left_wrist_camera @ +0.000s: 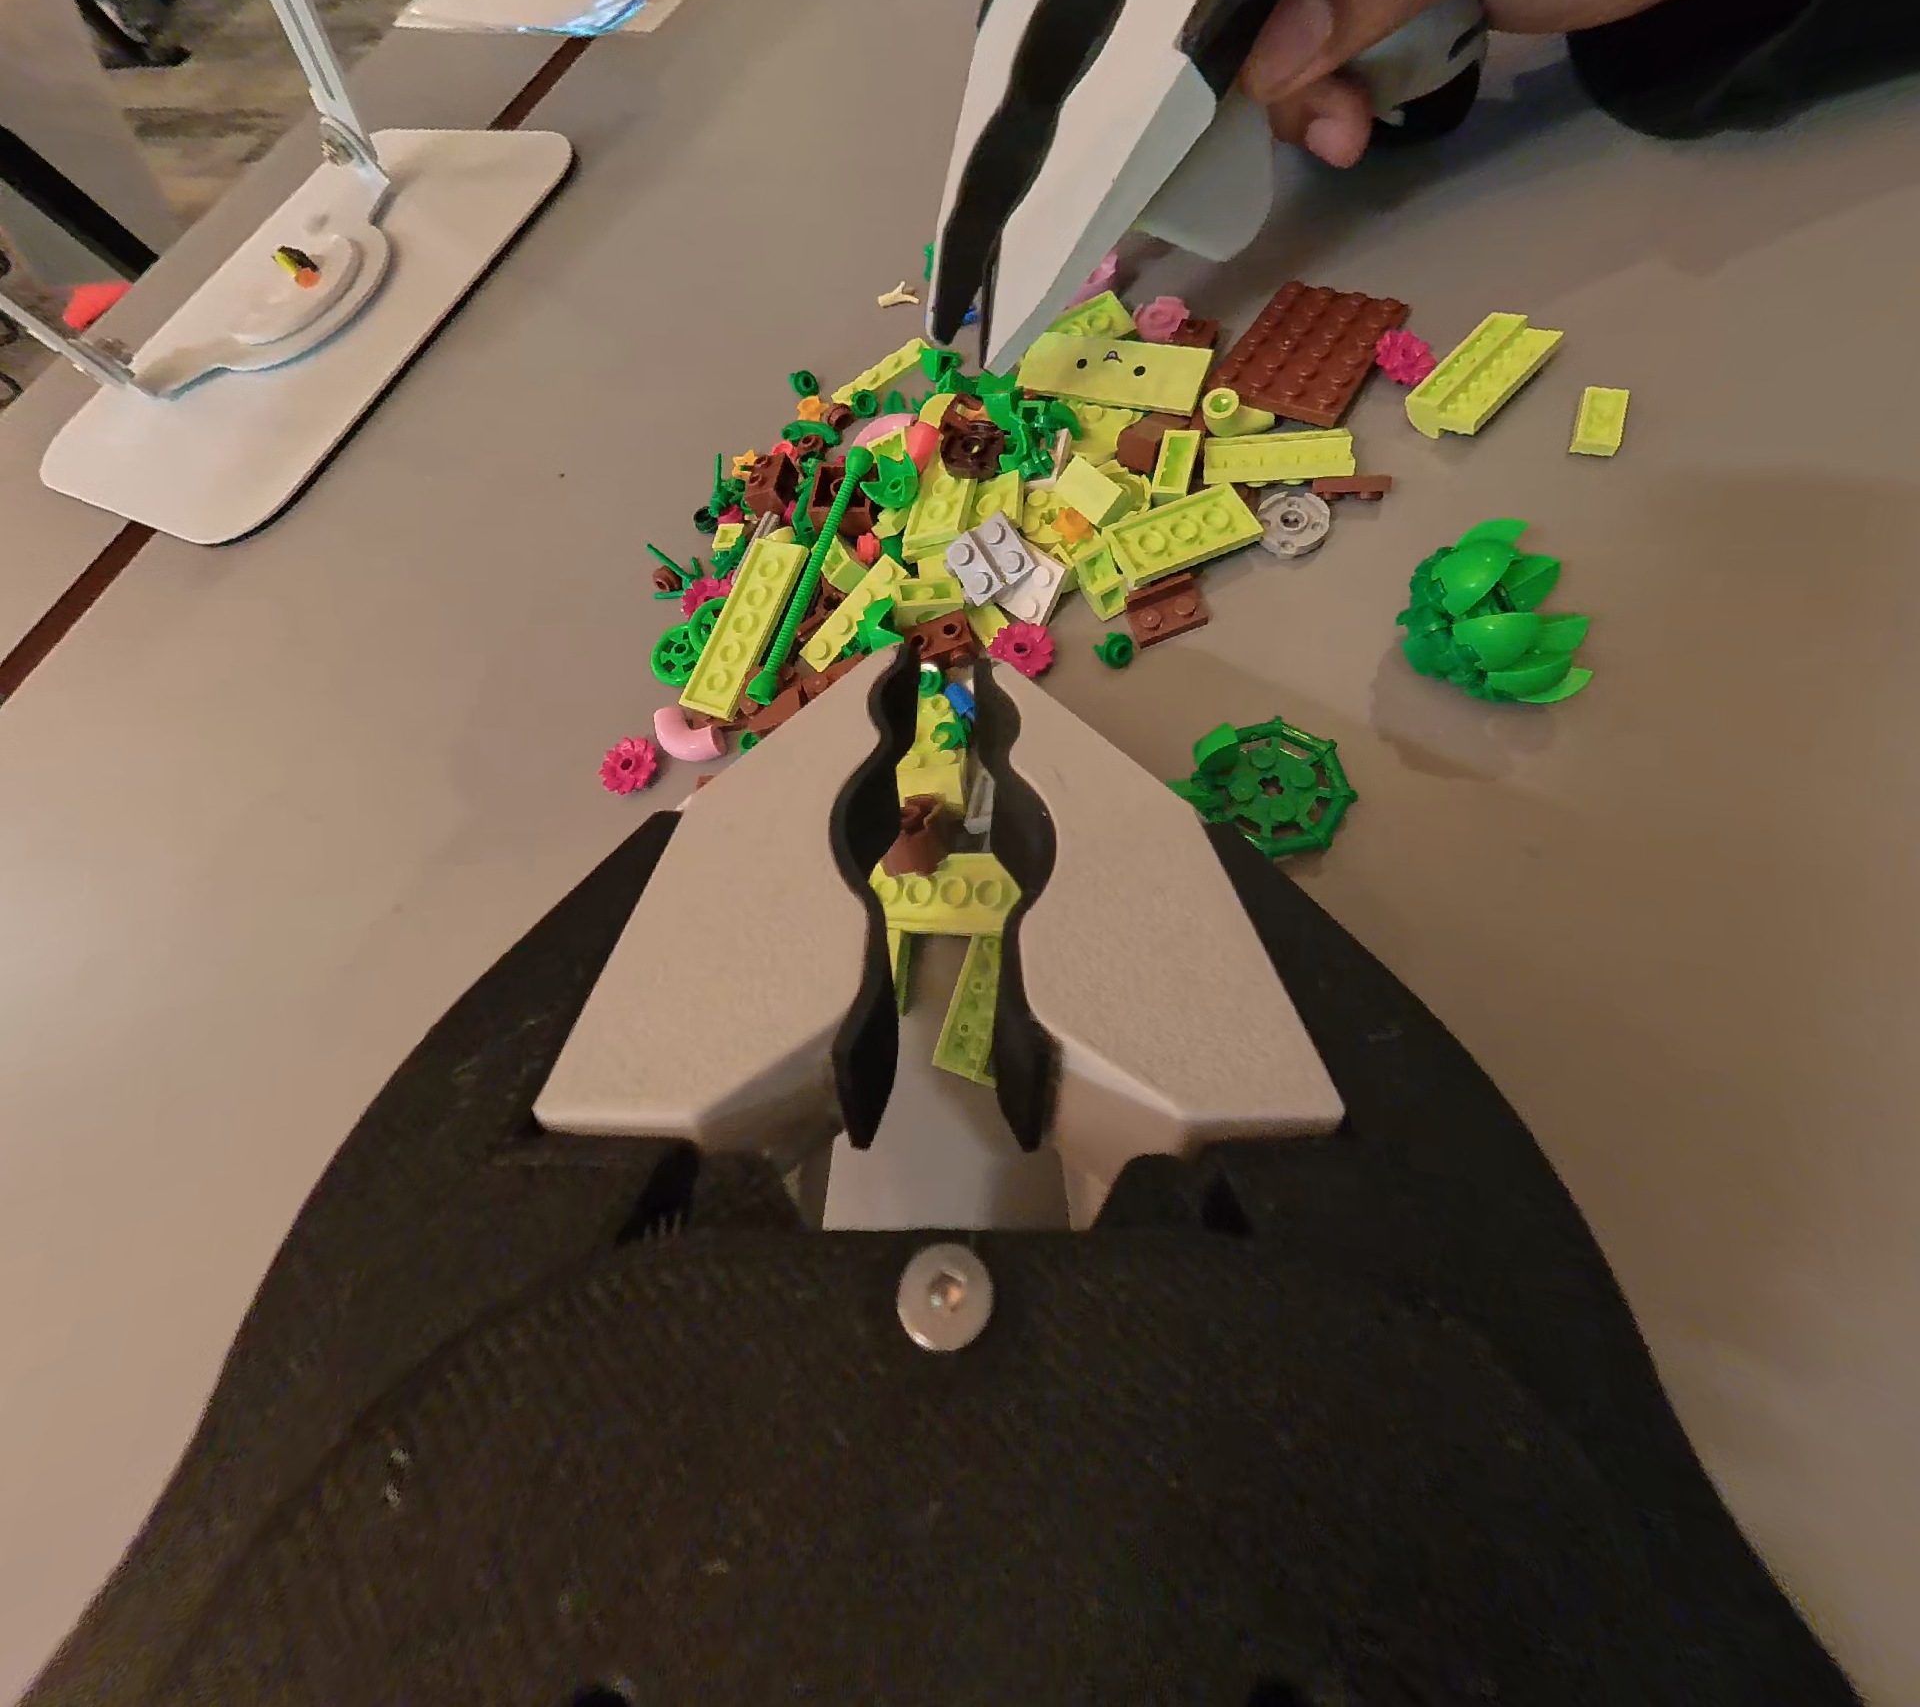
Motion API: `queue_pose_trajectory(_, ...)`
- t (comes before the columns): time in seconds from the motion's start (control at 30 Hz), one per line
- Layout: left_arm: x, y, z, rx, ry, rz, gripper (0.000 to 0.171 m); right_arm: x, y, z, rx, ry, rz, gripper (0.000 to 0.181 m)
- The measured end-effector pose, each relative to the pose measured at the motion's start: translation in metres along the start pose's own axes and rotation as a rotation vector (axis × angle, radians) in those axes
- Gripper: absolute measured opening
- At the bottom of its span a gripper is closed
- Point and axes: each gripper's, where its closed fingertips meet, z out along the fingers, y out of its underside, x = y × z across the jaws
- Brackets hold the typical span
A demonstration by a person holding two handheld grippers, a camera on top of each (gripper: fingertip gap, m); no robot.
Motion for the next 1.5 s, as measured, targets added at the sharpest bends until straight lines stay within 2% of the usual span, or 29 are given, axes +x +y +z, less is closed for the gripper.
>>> queue_pose_trajectory(0.07, 0.006, -0.002, -0.002, 0.018, 0.04, 0.012, 0.01, -0.001, -0.001, -0.001, 0.01, -0.008, -0.002, 0.018)
queue_pose_trajectory(0.17, 0.027, -0.002, -0.009, 0.041, 0.179, 0.067, 0.017, -0.005, -0.007, -0.004, 0.045, -0.019, -0.048, 0.022)
queue_pose_trajectory(0.33, 0.045, 0.006, -0.013, 0.001, 0.297, 0.092, 0.033, -0.035, -0.016, -0.003, 0.089, -0.08, -0.193, 0.026)
queue_pose_trajectory(0.5, 0.045, 0.02, -0.009, -0.093, 0.297, 0.091, 0.036, -0.081, -0.009, 0.005, 0.052, -0.227, -0.283, 0.023)
queue_pose_trajectory(0.6, 0.045, 0.021, -0.01, -0.094, 0.295, 0.101, 0.037, -0.098, 0.001, 0.012, -0.018, -0.275, -0.328, 0.02)
queue_pose_trajectory(0.83, 0.046, 0.022, -0.01, -0.102, 0.3, 0.105, 0.036, -0.105, 0.019, 0.034, -0.181, -0.231, -0.444, 0.017)
queue_pose_trajectory(0.9, 0.047, 0.022, -0.01, -0.103, 0.3, 0.108, 0.035, -0.105, 0.024, 0.039, -0.226, -0.236, -0.457, 0.011)
queue_pose_trajectory(1.07, 0.043, 0.02, -0.009, -0.093, 0.274, 0.101, 0.036, -0.102, 0.021, 0.039, -0.225, -0.243, -0.452, 0.003)
queue_pose_trajectory(1.2, 0.03, 0.0, -0.01, 0.008, 0.237, -0.054, 0.03, -0.101, -0.008, 0.023, -0.038, -0.225, -0.444, 0.0)
queue_pose_trajectory(1.3, 0.028, -0.019, -0.017, 0.123, 0.33, -0.259, 0.032, -0.098, -0.024, 0.008, 0.069, -0.197, -0.451, 0.0)
queue_pose_trajectory(1.43, 0.025, -0.028, -0.02, 0.185, 0.406, -0.41, 0.038, -0.103, -0.032, -0.001, 0.144, -0.22, -0.43, 0.0)
queue_pose_trajectory(1.5, 0.031, -0.036, -0.025, 0.231, 0.493, -0.49, 0.039, -0.107, -0.039, -0.007, 0.193, -0.237, -0.43, 0.0)
